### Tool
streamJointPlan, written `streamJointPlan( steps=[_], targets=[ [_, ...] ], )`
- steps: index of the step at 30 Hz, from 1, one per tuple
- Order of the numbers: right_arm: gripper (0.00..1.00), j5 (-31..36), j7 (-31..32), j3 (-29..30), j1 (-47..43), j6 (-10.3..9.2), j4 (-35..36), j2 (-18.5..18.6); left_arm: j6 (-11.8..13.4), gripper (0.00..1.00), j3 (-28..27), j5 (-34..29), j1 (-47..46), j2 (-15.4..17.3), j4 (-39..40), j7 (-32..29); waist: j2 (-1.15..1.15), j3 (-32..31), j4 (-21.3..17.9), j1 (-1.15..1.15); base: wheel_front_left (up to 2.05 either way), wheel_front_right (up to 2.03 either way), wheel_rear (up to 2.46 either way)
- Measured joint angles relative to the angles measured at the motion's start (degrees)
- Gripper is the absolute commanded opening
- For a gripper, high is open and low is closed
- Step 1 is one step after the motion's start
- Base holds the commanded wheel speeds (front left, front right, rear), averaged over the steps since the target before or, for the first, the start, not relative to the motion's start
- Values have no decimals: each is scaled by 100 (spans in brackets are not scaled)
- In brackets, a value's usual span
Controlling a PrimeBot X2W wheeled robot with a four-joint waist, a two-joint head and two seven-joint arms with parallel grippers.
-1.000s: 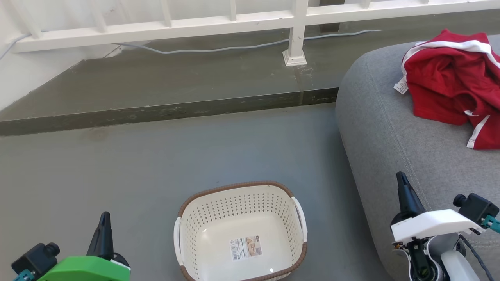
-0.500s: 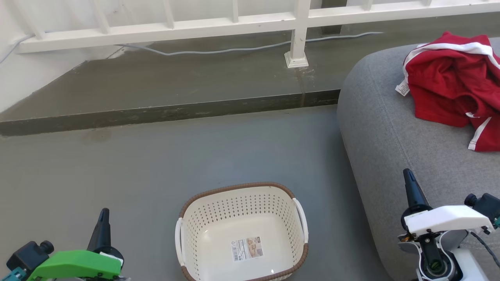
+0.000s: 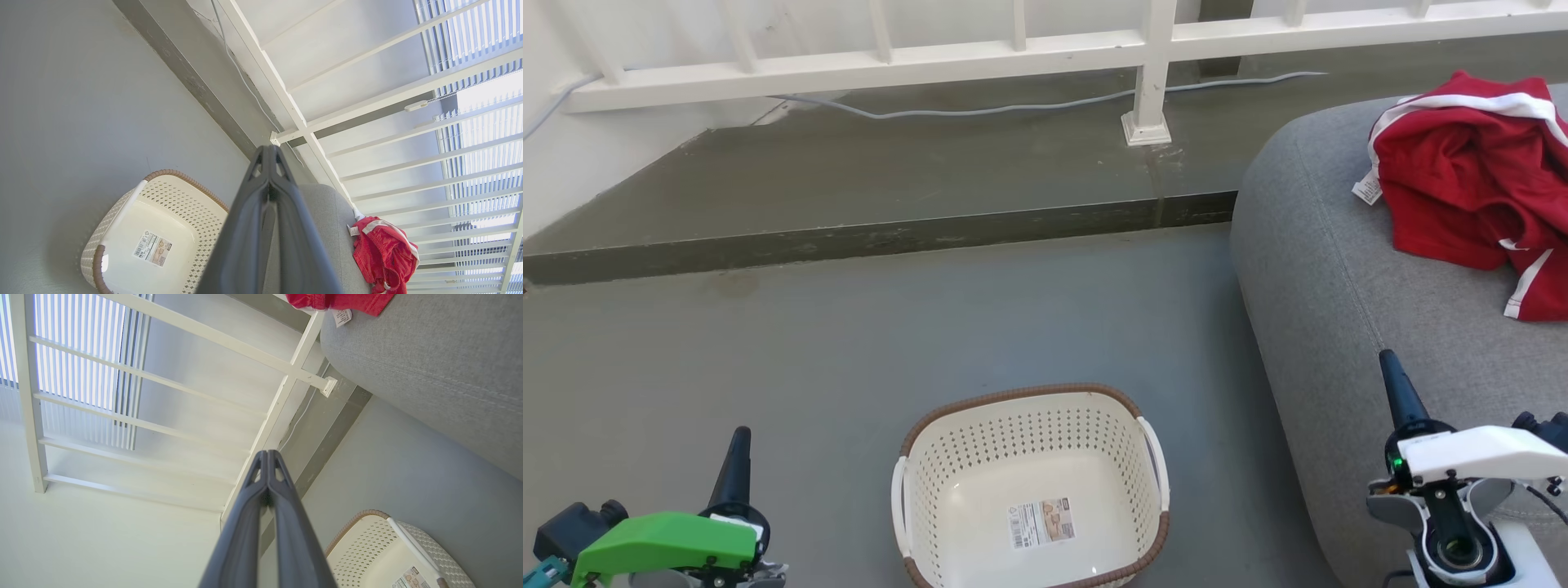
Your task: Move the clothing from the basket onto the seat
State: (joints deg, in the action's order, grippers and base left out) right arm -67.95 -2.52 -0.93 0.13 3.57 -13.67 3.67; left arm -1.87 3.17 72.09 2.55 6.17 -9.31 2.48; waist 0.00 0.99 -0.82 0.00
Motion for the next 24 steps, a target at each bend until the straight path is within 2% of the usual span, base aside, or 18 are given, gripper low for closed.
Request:
streamJointPlan(
  steps=[24],
  targets=[
    [0,-1957,433,378,196,229,-134,24,-347,0,-303,1663,-347,-127,-408,-425,0,-60,61,0,0,0,0]
  ],
)
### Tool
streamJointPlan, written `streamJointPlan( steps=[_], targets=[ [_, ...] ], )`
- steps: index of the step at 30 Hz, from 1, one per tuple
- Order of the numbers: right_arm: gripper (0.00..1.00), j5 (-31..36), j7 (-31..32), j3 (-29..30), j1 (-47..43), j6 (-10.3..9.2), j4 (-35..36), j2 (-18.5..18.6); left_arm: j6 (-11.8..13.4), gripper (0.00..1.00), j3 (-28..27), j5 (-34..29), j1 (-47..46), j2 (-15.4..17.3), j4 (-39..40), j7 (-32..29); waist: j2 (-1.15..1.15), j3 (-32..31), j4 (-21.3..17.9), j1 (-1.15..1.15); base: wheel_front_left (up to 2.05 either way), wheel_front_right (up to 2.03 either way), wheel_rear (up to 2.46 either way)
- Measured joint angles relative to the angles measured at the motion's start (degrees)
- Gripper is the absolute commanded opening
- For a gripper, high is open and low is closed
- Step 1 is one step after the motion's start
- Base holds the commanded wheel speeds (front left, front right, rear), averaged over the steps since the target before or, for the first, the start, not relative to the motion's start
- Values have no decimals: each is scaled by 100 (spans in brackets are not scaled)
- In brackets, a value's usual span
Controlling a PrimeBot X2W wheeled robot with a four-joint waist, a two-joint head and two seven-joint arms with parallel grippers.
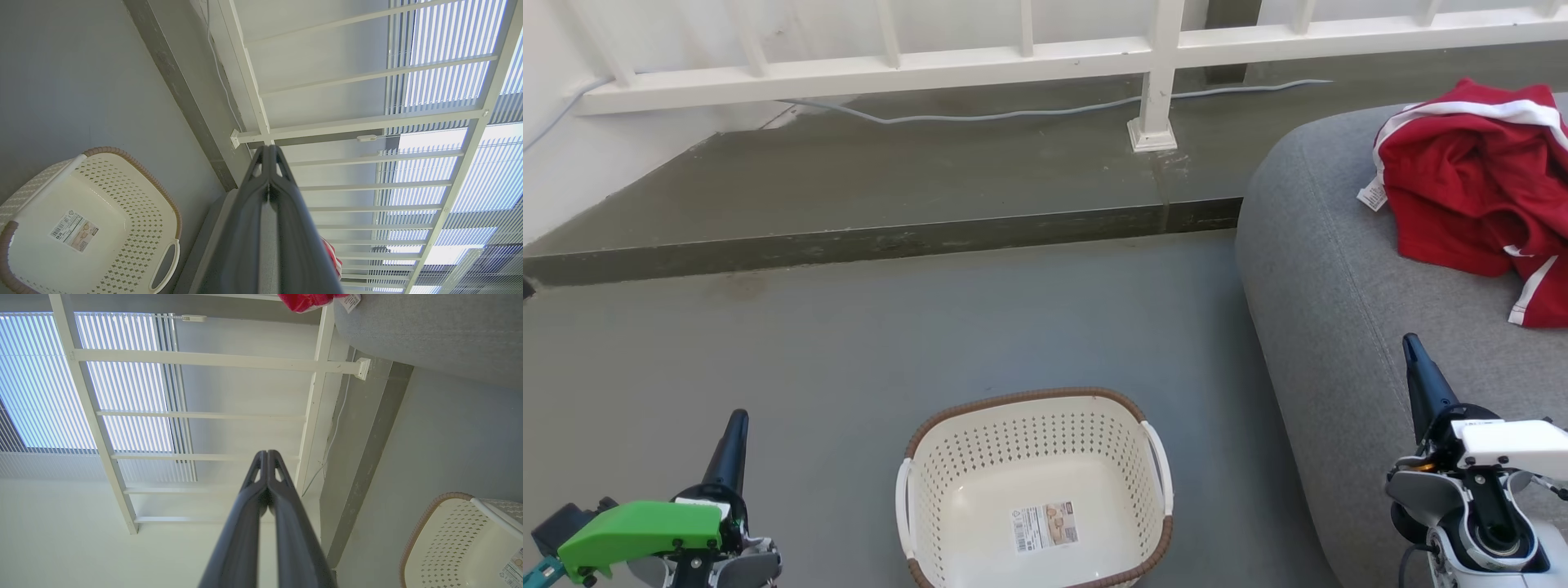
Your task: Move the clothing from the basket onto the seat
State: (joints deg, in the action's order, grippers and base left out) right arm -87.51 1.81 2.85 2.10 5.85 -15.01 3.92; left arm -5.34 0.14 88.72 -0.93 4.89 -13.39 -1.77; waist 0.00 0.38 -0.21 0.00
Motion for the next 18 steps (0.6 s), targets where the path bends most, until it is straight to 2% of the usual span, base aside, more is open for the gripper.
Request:
streamJointPlan(
  steps=[10,18],
  targets=[
    [0,-677,162,116,46,68,-34,14,-120,0,-74,566,-133,-30,-131,-166,0,-20,21,0,0,0,0],
    [0,-712,162,136,102,69,-51,15,-121,0,-101,626,-160,-33,-160,-170,0,-21,21,0,0,0,0]
  ],
)
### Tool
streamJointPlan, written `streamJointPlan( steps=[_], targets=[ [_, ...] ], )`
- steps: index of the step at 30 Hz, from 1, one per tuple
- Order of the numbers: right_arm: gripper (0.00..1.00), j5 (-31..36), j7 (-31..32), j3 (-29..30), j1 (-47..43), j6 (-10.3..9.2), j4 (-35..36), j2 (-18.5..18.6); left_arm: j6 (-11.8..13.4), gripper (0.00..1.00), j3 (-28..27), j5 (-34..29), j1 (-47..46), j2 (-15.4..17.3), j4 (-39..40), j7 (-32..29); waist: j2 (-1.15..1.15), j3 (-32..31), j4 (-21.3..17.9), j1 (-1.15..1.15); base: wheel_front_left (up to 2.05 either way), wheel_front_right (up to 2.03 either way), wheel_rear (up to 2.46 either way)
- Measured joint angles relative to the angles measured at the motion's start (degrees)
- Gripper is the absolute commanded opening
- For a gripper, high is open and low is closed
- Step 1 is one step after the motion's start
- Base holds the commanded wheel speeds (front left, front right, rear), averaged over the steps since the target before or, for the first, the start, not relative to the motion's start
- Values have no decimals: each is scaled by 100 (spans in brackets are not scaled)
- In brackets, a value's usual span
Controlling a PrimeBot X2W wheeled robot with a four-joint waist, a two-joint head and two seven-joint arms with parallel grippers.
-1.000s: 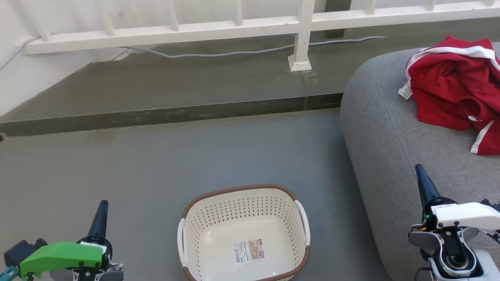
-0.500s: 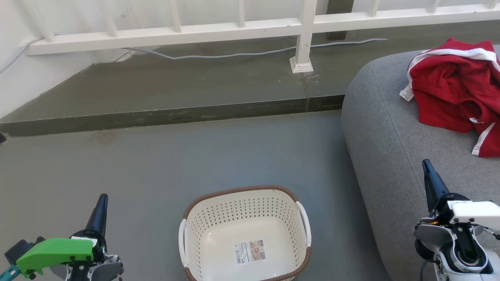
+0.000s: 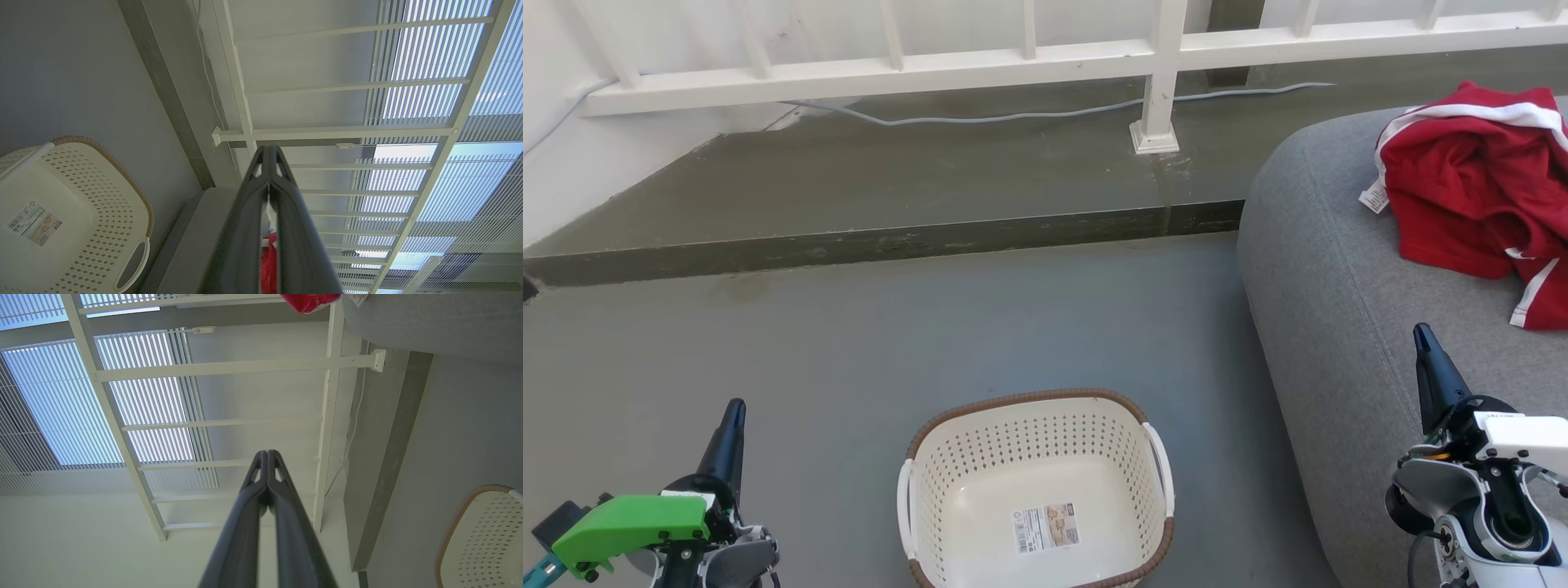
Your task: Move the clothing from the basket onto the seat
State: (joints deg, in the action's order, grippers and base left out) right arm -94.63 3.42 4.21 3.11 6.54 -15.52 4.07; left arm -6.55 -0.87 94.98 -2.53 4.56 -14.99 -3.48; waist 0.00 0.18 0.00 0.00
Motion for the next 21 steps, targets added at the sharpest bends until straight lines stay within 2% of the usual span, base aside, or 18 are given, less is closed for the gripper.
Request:
streamJointPlan(
  steps=[21],
  targets=[
    [0,1,15,14,0,0,-31,0,-7,0,-18,0,-14,-2,-70,0,0,-2,0,0,0,0,0]
  ],
)
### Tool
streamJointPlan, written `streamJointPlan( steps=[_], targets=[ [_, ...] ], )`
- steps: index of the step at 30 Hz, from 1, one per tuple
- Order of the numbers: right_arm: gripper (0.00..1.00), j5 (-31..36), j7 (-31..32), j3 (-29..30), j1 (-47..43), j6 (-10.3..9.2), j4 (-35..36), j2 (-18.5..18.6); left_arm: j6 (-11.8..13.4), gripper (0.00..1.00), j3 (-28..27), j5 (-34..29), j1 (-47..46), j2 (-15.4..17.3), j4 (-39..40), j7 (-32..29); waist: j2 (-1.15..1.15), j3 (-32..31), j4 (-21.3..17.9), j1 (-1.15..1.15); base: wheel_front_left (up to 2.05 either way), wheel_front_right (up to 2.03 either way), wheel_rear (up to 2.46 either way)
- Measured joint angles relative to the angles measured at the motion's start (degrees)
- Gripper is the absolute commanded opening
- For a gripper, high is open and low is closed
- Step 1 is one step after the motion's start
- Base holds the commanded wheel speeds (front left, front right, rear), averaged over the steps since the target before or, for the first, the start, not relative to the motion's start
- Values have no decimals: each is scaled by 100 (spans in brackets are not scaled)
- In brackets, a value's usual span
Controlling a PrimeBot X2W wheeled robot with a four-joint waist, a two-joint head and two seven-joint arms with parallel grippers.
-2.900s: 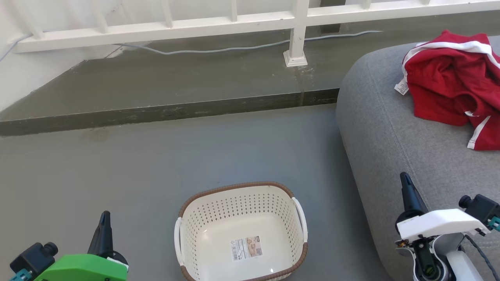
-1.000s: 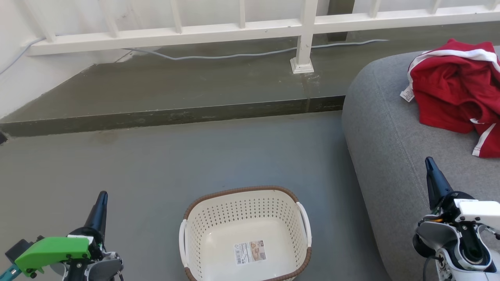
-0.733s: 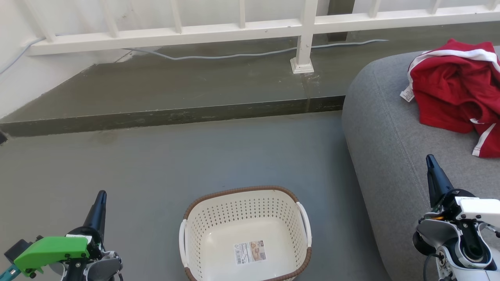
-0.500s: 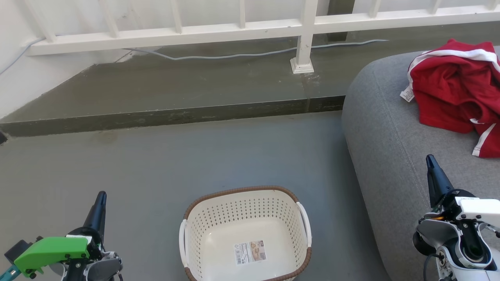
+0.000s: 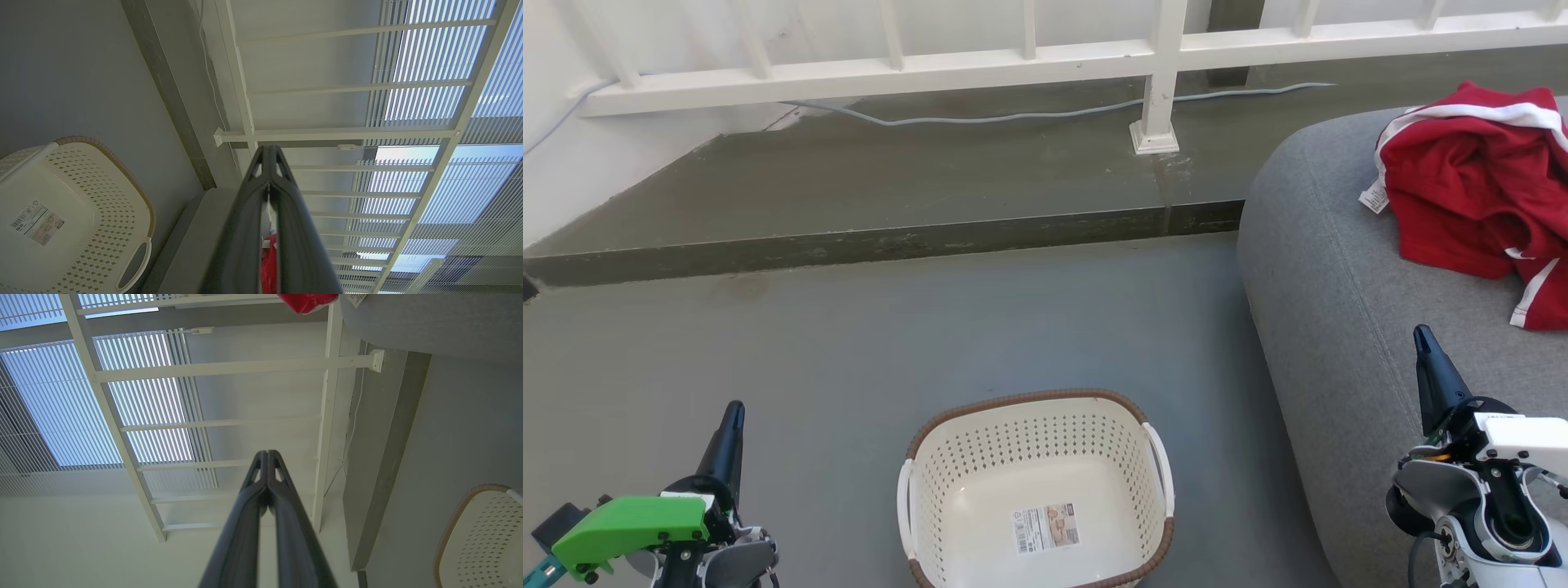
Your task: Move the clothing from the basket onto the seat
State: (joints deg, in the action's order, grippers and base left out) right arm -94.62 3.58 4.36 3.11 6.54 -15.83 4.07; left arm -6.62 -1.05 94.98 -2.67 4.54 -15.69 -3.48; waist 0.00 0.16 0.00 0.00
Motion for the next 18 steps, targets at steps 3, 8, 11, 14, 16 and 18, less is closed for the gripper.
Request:
streamJointPlan(
  steps=[3,8,11,14,16,18],
  targets=[
    [0,0,0,2,0,0,-3,0,0,0,-2,0,-1,-1,-5,0,0,0,0,0,0,0,0],
    [0,0,0,4,0,0,-5,0,0,0,-4,0,-2,-2,-11,-1,0,0,0,0,0,0,0],
    [0,0,0,5,0,0,-10,0,-1,0,-7,0,-2,-2,-13,-1,0,-1,0,0,0,0,0],
    [0,0,0,8,0,0,-16,0,-1,0,-8,0,-3,-3,-15,-1,0,-1,0,0,0,0,0],
    [0,0,0,12,0,0,-22,0,-2,0,-10,0,-3,-3,-18,-1,0,-1,0,0,0,0,0],
    [0,0,0,14,0,0,-23,0,-38,0,-11,0,-3,-3,-19,-1,0,-1,0,0,0,0,0]
  ],
)
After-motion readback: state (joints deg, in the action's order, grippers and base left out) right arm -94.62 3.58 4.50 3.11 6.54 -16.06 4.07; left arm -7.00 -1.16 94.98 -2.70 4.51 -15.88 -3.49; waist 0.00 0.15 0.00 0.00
